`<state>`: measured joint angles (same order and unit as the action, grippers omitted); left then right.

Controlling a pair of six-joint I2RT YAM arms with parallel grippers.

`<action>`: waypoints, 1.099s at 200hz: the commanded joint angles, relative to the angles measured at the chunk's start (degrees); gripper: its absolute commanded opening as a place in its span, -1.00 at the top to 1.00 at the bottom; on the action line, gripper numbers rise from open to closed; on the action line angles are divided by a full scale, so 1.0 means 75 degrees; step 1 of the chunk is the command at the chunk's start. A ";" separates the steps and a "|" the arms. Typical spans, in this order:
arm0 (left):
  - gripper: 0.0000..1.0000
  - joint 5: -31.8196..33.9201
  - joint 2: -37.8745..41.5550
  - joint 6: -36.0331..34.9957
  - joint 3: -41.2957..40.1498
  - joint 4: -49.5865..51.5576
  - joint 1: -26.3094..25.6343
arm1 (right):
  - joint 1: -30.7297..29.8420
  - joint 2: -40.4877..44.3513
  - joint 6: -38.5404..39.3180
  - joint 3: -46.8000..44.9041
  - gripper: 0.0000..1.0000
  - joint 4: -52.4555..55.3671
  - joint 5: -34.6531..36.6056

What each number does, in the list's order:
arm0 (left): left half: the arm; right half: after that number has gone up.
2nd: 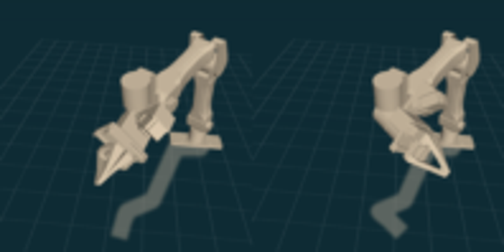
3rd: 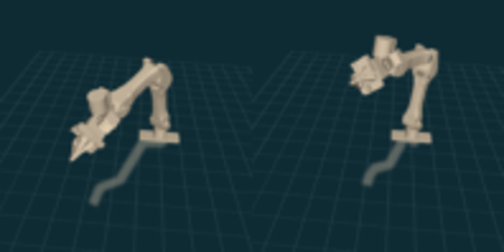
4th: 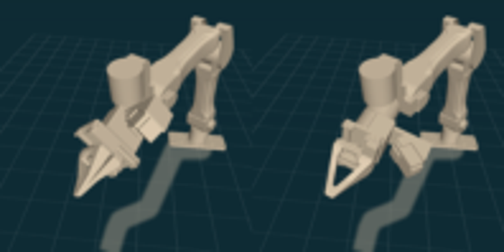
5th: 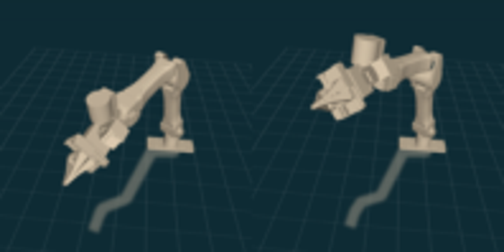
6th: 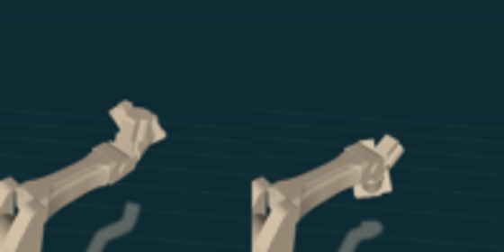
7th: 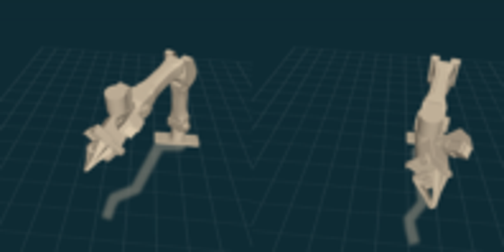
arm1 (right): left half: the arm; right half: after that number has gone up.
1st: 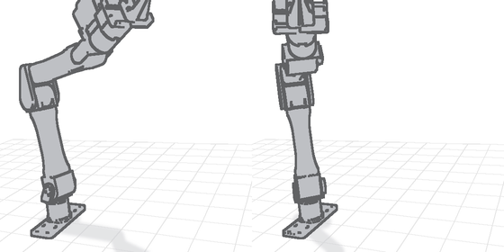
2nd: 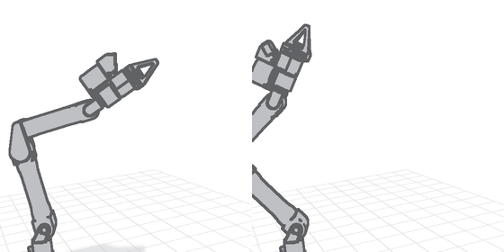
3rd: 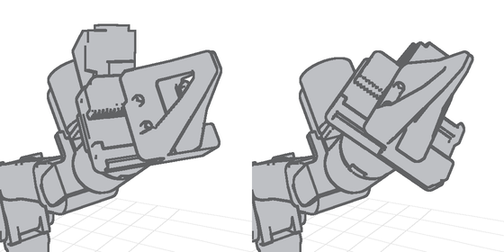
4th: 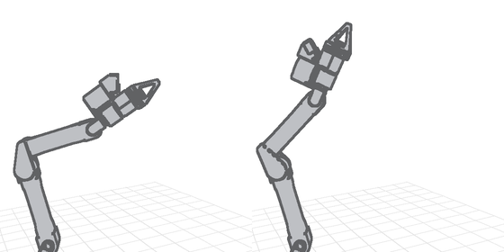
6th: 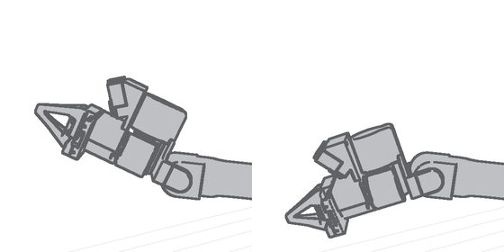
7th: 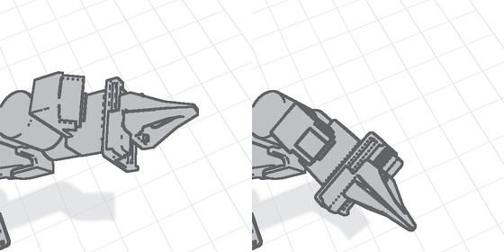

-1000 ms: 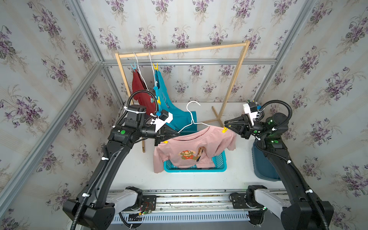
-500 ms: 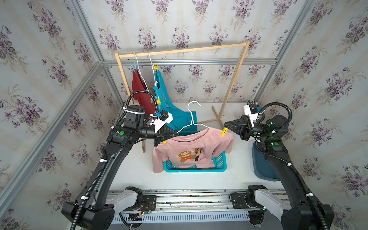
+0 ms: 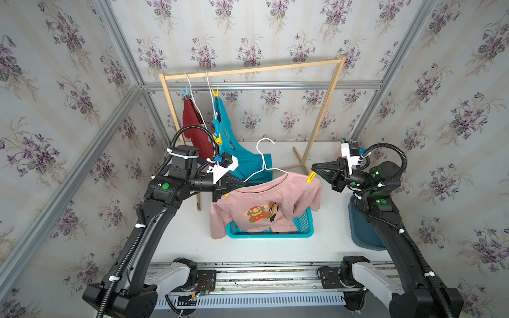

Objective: Remove the clothespins securing t-shirts to the hanger
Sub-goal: Remove the clothespin from the hanger.

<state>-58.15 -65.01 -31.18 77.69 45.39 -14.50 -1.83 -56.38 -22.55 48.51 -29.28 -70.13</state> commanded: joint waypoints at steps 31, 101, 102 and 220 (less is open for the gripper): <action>1.00 -0.0029 0.0032 -0.0073 -0.0055 -0.0210 0.0012 | -0.0002 -0.0036 -0.0158 0.0059 1.00 -0.0760 0.0366; 1.00 0.0492 0.0067 -0.0021 -0.0099 -0.0204 0.0015 | -0.0003 0.0318 0.0425 0.0061 1.00 0.0104 0.1533; 1.00 0.0502 0.0067 -0.0018 -0.0102 -0.0204 0.0013 | -0.0003 0.0332 0.0450 0.0060 1.00 0.0146 0.1586; 1.00 0.0809 0.0149 0.0060 -0.0087 -0.0338 -0.0035 | 0.1576 0.1303 0.1438 -0.1789 1.00 0.3897 0.8683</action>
<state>-51.33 -63.81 -30.72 76.82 45.39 -14.59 6.87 -48.21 -10.55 38.13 -5.74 -20.86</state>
